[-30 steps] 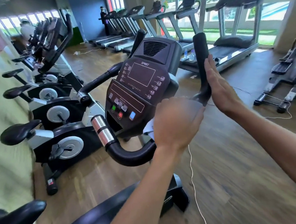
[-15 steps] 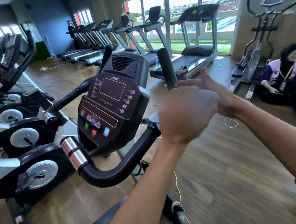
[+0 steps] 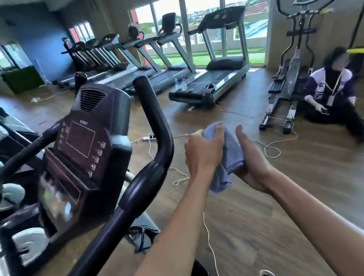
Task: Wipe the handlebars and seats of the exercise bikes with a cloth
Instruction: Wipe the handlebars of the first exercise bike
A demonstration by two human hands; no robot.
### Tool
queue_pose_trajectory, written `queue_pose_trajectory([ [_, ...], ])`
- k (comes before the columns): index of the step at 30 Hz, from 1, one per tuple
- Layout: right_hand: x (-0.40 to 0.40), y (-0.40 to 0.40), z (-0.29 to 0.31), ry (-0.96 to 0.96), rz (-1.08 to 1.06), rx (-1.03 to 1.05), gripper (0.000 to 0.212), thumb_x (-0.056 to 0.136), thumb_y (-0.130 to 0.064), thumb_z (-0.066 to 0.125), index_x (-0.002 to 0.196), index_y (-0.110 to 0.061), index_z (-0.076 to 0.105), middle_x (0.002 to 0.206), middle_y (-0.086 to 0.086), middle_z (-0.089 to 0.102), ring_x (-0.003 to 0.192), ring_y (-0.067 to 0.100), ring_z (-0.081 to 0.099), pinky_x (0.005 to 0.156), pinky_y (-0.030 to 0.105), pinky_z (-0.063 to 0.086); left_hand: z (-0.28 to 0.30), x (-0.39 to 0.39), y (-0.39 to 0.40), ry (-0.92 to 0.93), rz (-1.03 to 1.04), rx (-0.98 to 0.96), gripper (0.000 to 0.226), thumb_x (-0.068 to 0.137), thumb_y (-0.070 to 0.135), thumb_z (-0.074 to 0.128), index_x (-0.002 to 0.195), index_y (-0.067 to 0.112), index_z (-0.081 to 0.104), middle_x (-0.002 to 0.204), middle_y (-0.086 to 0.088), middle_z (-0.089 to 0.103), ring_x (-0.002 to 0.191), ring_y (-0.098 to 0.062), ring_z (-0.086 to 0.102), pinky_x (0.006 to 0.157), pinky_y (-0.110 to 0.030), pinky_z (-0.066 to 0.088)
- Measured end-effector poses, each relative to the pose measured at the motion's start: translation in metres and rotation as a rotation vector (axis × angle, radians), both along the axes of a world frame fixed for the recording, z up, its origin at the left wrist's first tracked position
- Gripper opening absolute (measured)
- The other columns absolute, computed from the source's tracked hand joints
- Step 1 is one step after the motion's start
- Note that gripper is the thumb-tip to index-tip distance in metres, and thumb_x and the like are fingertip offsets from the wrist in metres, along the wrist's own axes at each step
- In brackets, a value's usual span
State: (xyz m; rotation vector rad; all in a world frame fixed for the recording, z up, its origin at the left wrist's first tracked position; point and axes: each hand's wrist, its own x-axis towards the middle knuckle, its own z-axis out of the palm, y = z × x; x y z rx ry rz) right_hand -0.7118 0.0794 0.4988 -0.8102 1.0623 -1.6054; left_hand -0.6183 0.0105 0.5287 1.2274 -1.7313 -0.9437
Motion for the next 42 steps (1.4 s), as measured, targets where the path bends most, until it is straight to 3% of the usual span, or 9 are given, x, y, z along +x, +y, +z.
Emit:
queue_pose_trajectory([
  [3,-0.035,-0.023,-0.032,-0.077,0.061,0.06,0.074,0.086,-0.064,0.066,0.136,-0.009,0.064,0.133,0.019,0.066,0.121,0.032,0.062,0.109,0.046,0.041,-0.032,-0.039,-0.038,0.001,0.081,0.148,0.061,0.089,0.066,0.062,0.072,0.008,0.068,0.071,-0.006,0.066,0.083,-0.034,0.064,0.069,-0.035,0.046],
  [6,-0.078,-0.044,-0.058,-0.06,0.112,0.101,0.066,0.085,-0.047,0.07,0.136,-0.006,0.06,0.121,0.018,0.07,0.105,0.03,0.067,0.097,0.044,0.047,-0.067,-0.08,-0.07,-0.006,0.09,0.338,0.063,0.083,0.071,0.065,0.068,0.011,0.064,0.07,-0.006,0.066,0.087,-0.036,0.07,0.077,-0.039,0.055],
  [12,-0.165,-0.081,-0.08,0.128,0.269,0.222,0.041,0.093,-0.022,0.074,0.129,-0.008,0.06,0.107,0.014,0.074,0.095,0.027,0.071,0.076,0.035,0.056,-0.118,-0.157,-0.113,0.068,0.084,0.721,0.103,0.06,0.091,0.048,0.11,0.005,0.072,0.114,-0.018,0.074,0.105,-0.03,0.072,0.1,-0.047,0.055],
  [16,-0.215,-0.112,-0.091,0.16,0.301,0.335,0.026,0.097,-0.007,0.066,0.123,-0.008,0.065,0.104,0.014,0.076,0.093,0.027,0.073,0.078,0.04,0.058,-0.129,-0.189,-0.135,0.249,0.084,0.921,0.08,0.08,0.073,0.049,0.121,0.008,0.07,0.111,-0.014,0.074,0.095,-0.026,0.073,0.081,-0.034,0.058],
  [21,-0.252,-0.17,-0.094,0.164,0.3,0.383,0.017,0.102,-0.012,0.057,0.113,-0.01,0.069,0.103,0.016,0.076,0.089,0.029,0.073,0.074,0.039,0.055,-0.118,-0.201,-0.174,0.251,-0.064,0.872,0.036,0.093,0.045,0.066,0.101,0.009,0.069,0.086,-0.012,0.07,0.066,-0.019,0.068,0.054,-0.021,0.05],
  [26,-0.283,-0.249,-0.098,0.165,0.328,0.383,0.019,0.103,-0.01,0.054,0.111,-0.009,0.071,0.098,0.012,0.076,0.084,0.025,0.071,0.069,0.036,0.055,-0.126,-0.207,-0.239,0.329,-0.138,0.844,0.05,0.085,0.029,0.075,0.122,-0.004,0.067,0.108,-0.017,0.073,0.096,-0.027,0.072,0.079,-0.032,0.06],
  [31,-0.307,-0.347,-0.103,0.19,0.328,0.367,0.02,0.1,-0.004,0.054,0.112,-0.007,0.07,0.096,0.014,0.074,0.083,0.027,0.068,0.072,0.04,0.052,-0.134,-0.219,-0.327,0.335,-0.01,0.808,0.029,0.097,0.018,0.066,0.115,-0.005,0.07,0.103,-0.016,0.073,0.082,-0.022,0.072,0.063,-0.025,0.056],
  [37,-0.32,-0.486,-0.096,0.16,0.375,0.399,0.023,0.099,-0.003,0.058,0.118,-0.005,0.069,0.095,0.013,0.075,0.079,0.025,0.068,0.066,0.032,0.053,-0.129,-0.215,-0.457,0.359,0.245,0.748,0.048,0.082,0.044,0.076,0.105,0.003,0.077,0.1,-0.016,0.077,0.076,-0.024,0.068,0.074,-0.032,0.053],
  [42,-0.305,-0.57,-0.091,0.078,0.426,0.405,0.047,0.086,-0.036,0.081,0.121,-0.009,0.065,0.108,0.01,0.076,0.091,0.025,0.074,0.071,0.035,0.057,-0.124,-0.205,-0.534,0.325,0.339,0.682,0.037,0.097,0.048,0.065,0.095,0.012,0.068,0.087,-0.006,0.069,0.073,-0.018,0.064,0.058,-0.019,0.049],
])
